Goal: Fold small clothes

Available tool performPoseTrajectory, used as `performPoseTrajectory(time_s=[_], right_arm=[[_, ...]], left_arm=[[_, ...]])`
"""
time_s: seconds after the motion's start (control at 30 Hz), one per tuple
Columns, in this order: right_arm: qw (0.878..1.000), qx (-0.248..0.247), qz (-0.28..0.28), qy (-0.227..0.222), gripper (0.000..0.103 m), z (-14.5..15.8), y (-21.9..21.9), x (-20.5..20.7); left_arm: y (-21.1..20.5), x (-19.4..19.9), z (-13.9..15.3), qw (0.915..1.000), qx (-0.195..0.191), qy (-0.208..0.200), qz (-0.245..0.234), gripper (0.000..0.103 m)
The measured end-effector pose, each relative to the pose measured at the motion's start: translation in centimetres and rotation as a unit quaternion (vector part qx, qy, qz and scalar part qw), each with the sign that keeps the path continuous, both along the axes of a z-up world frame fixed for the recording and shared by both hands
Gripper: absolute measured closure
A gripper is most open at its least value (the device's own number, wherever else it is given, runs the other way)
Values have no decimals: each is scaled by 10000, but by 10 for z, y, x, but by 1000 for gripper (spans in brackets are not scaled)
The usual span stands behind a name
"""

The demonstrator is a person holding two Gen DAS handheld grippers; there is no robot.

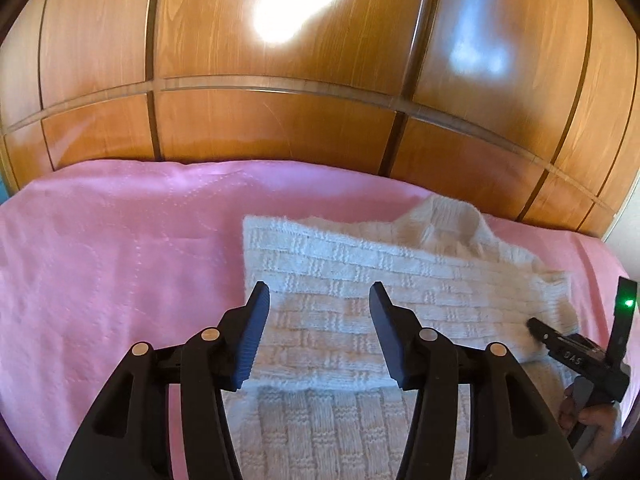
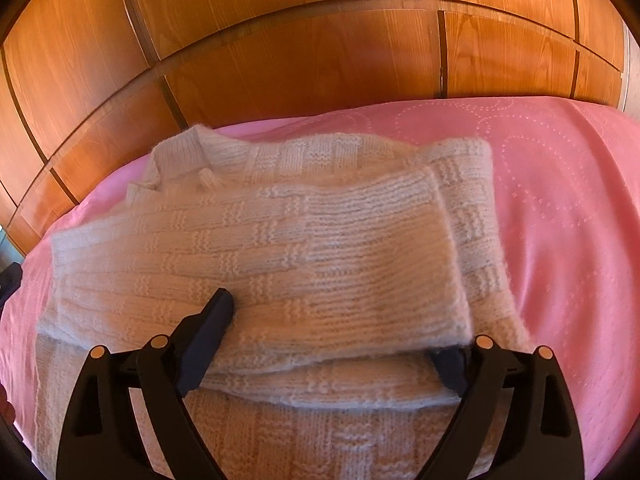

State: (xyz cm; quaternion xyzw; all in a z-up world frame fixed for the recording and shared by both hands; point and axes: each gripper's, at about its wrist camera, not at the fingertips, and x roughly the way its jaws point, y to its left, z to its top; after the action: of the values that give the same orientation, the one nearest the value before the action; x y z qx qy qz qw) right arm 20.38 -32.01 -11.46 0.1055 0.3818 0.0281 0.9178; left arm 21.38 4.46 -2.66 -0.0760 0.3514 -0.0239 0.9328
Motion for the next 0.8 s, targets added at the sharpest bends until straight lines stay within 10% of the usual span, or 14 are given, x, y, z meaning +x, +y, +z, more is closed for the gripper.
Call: performPoseTrajectory(time_s=[0.5, 0.8], right_arm=[[10000, -4, 1, 2, 11, 0, 2, 0], [10000, -12, -1, -4, 11, -1, 2, 1]], left_arm=[[14, 12, -10, 9997, 109, 202, -3, 51], [53, 49, -35, 9925, -895, 828, 17, 42]])
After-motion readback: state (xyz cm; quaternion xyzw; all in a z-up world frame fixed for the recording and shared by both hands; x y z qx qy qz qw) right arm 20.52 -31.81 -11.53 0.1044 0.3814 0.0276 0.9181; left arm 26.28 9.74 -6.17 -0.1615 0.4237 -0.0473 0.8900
